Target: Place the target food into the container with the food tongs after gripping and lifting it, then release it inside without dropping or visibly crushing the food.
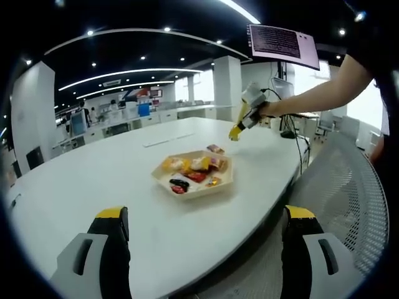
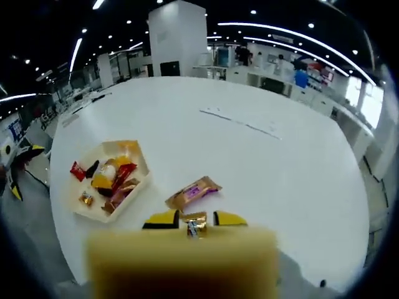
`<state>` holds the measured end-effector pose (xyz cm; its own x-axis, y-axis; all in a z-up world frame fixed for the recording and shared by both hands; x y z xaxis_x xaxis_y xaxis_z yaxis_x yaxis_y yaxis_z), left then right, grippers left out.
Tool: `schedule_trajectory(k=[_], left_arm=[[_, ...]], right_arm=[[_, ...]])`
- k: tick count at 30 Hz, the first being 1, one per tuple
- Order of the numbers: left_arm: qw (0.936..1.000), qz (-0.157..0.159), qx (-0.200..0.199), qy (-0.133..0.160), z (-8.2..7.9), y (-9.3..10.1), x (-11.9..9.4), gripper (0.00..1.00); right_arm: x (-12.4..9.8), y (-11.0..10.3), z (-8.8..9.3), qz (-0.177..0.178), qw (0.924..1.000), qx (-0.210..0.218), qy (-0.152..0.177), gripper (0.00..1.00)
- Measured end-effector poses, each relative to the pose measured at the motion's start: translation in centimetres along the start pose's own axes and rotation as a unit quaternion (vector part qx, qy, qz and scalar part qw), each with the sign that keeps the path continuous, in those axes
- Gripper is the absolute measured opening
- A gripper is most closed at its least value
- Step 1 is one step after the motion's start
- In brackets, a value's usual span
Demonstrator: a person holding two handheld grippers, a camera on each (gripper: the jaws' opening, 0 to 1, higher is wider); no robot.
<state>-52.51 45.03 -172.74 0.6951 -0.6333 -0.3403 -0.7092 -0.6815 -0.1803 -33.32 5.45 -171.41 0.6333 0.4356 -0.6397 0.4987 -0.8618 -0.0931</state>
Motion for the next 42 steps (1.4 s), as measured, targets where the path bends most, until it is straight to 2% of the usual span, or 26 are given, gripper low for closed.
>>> schedule_trajectory(k=[5, 10, 16, 20, 26, 35, 42], left_arm=[[1.0, -0.003, 0.004, -0.006, 0.1, -0.1, 0.0, 0.99], [1.0, -0.004, 0.005, -0.004, 0.0, -0.1, -0.1, 0.99], [0.9999, -0.008, 0.006, -0.001, 0.0, -0.1, -0.2, 0.99], [0.9998, -0.009, 0.006, -0.014, 0.3, -0.2, -0.2, 0.99], [0.9999, -0.01, 0.005, -0.012, 0.3, -0.2, -0.2, 0.99], [0.9998, -0.012, 0.005, -0.011, 0.3, -0.1, -0.3, 0.98], [0.9998, -0.015, 0.004, -0.012, 0.3, -0.2, -0.3, 0.97]], right_arm=[[-1.5, -1.2, -1.7, 0.001, 0.9998, -0.007, 0.017, 0.2], [-3.3, -2.2, -3.1, 0.006, 0.9993, 0.011, 0.036, 0.21], [-4.6, -4.1, -3.6, -0.008, 0.9988, 0.016, 0.046, 0.21], [-4.9, -5.4, -4.0, -0.014, 0.9983, 0.015, 0.055, 0.21], [-3.7, -7.9, -5.4, -0.03, 0.9975, -0.003, 0.064, 0.21], [-0.6, -13.1, -7.7, -0.091, 0.9936, -0.019, 0.065, 0.21], [1.4, -16.2, -8.5, -0.128, 0.9896, -0.032, 0.056, 0.21]])
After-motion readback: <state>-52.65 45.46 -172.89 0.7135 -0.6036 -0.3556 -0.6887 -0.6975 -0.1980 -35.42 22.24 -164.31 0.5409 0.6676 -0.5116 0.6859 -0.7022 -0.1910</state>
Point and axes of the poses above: the point that each gripper's makers call its tool centre point, and the gripper's own axes: x roughly forward along the fingers, y roughly to its right, z roughly out of its underside, the point moved 8 cm from there along -x, roughly backward along the fingers, and after that the axes turned 8 degrees about x, right-handed, at the moved point
